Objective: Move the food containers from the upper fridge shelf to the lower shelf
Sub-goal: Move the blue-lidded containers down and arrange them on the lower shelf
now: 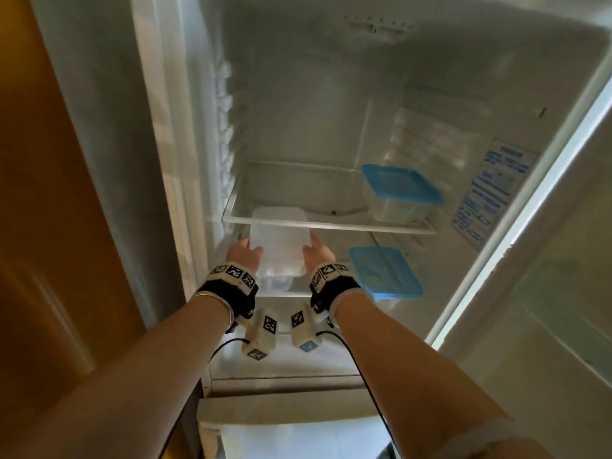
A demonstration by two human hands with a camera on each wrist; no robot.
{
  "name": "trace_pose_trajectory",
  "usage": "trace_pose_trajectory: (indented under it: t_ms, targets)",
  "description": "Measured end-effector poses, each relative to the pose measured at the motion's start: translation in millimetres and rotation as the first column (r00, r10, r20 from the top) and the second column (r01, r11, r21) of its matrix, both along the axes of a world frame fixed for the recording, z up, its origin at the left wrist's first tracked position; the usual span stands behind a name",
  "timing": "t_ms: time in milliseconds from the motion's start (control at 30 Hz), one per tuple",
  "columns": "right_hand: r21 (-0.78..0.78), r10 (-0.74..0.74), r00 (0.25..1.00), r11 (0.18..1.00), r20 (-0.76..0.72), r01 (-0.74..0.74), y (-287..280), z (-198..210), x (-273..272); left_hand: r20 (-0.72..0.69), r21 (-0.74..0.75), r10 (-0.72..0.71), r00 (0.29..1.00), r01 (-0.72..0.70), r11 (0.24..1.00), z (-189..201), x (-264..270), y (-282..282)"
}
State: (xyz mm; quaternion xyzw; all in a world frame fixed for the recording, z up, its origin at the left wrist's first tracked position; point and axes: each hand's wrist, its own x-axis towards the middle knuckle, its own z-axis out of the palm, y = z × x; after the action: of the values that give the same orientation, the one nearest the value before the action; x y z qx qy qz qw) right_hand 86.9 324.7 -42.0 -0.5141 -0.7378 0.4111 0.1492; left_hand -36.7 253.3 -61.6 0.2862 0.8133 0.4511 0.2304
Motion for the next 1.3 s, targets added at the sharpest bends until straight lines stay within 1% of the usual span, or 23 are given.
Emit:
trace_pose_trajectory:
  t_ms: [133, 267, 467, 567, 667, 867, 1000, 1166, 1233, 1300]
  targets:
    - [-0.076, 0.027, 0.999, 0.997, 0.032, -0.025, 21, -4, -10, 0.019, 0.049, 0.076, 0.997, -0.077, 0.996, -9, -10, 21]
    - [-0.062, 0.063, 0.997, 0.996, 0.032, -0.061, 31, -15, -22, -0.039, 0.072, 0.133, 0.99, -0.13, 0.989, -14, -19, 35]
    - [-0.105, 0.099, 0.994, 0.99, 0.036, -0.094, 35, -22, -33, -0.133, 0.035, 0.145, 0.981, -0.142, 0.989, -23, -29, 41]
    - [-0.101, 0.111, 0.993, 0.989, 0.041, -0.106, 35, -24, -35, -0.122, 0.044, 0.156, 0.98, -0.152, 0.987, -23, -31, 41]
    - [-0.078, 0.111, 0.993, 0.991, 0.041, -0.108, 33, -26, -34, -0.119, 0.028, 0.145, 0.982, -0.142, 0.989, -23, -32, 40]
    - [-0.081, 0.106, 0.993, 0.992, 0.055, -0.101, 28, -24, -31, -0.124, 0.017, 0.142, 0.982, -0.141, 0.99, -19, -27, 34]
    - [-0.066, 0.098, 0.992, 0.994, 0.077, -0.093, 26, -20, -26, -0.126, 0.006, 0.101, 0.987, -0.101, 0.995, -13, -22, 28]
    - [-0.023, 0.099, 0.982, 0.995, 0.159, -0.097, 18, -11, -9, -0.103, 0.005, 0.065, 0.993, -0.065, 0.998, 1, -7, 12]
    - [0.012, 0.116, 0.973, 0.993, 0.201, -0.121, 12, -6, -3, -0.142, -0.046, 0.041, 0.989, -0.048, 0.998, 8, 2, 3]
    - [0.066, 0.122, 0.962, 0.988, 0.246, -0.143, 5, -1, 5, -0.163, -0.086, -0.012, 0.987, -0.002, 0.996, 16, 10, -6]
